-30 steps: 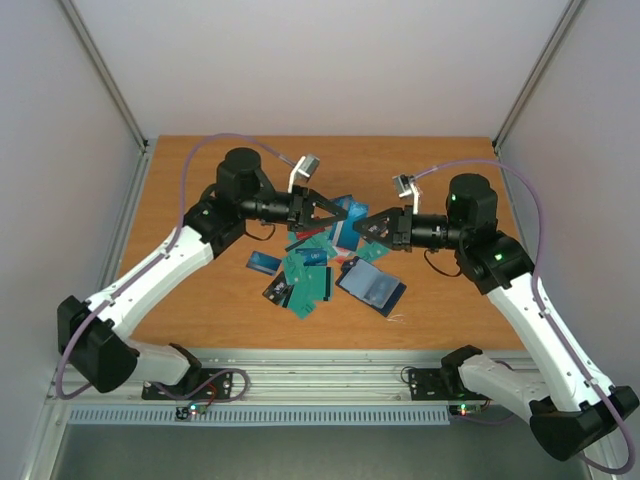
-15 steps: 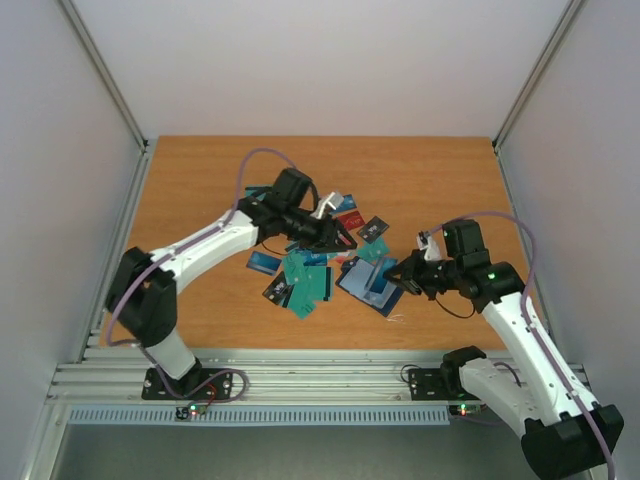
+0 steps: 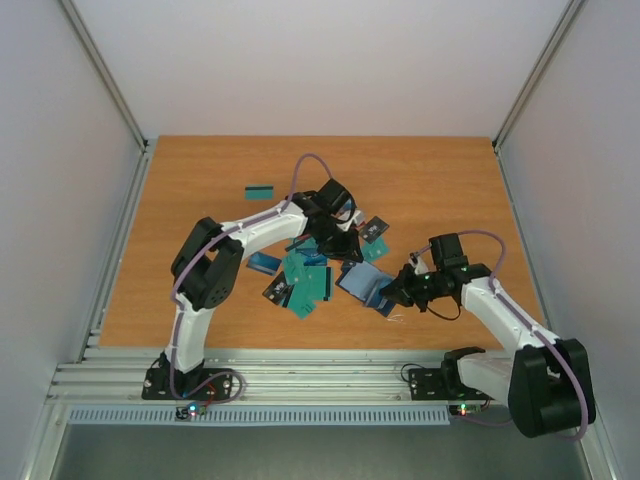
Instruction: Put the credit cards into the card holder
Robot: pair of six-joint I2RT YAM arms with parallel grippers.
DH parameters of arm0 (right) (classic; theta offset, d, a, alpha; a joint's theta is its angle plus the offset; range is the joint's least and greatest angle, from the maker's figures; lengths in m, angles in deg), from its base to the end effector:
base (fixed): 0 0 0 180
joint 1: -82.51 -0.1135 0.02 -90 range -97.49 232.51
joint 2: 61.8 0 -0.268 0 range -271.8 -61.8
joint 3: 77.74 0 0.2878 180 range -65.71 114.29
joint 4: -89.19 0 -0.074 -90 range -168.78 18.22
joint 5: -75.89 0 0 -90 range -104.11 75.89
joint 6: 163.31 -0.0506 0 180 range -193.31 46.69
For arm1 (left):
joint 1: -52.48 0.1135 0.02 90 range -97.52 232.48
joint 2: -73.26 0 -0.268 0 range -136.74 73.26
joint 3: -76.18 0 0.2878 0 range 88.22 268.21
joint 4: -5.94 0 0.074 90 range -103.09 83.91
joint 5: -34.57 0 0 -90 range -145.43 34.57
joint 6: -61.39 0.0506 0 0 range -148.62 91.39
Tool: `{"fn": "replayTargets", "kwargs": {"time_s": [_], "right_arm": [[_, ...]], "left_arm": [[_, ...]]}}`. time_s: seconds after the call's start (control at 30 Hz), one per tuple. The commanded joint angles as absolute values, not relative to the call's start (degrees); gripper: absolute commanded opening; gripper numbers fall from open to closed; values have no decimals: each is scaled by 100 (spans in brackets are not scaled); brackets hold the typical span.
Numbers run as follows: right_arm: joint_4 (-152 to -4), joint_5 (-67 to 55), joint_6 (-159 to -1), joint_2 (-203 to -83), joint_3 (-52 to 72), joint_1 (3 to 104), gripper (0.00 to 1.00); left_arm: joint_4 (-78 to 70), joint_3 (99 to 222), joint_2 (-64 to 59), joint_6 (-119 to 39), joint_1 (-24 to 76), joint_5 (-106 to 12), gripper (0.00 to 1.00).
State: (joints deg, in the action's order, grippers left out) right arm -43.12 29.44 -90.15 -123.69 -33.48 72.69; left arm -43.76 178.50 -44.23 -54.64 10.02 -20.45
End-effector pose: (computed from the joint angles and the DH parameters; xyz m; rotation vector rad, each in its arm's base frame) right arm 0.2051 0.0709 0.1622 -0.0693 2.6762 1.1711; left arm 0.3275 -0.3390 0.1714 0.6186 2.8535 -1.1240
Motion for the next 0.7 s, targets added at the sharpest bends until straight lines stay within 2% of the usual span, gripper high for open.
{"fn": "replayTargets", "kwargs": {"time_s": [0.0, 0.67], "right_arm": [[-5260, 3224, -8962, -12768, -3521, 7302, 1], [-6364, 3450, -8932, -13994, -3681, 7300, 1]], "left_arm": [[-4644, 18286, -4812, -5205, 947, -2301, 16], [-5397, 18914, -5528, -4693, 818, -3271, 15]]}}
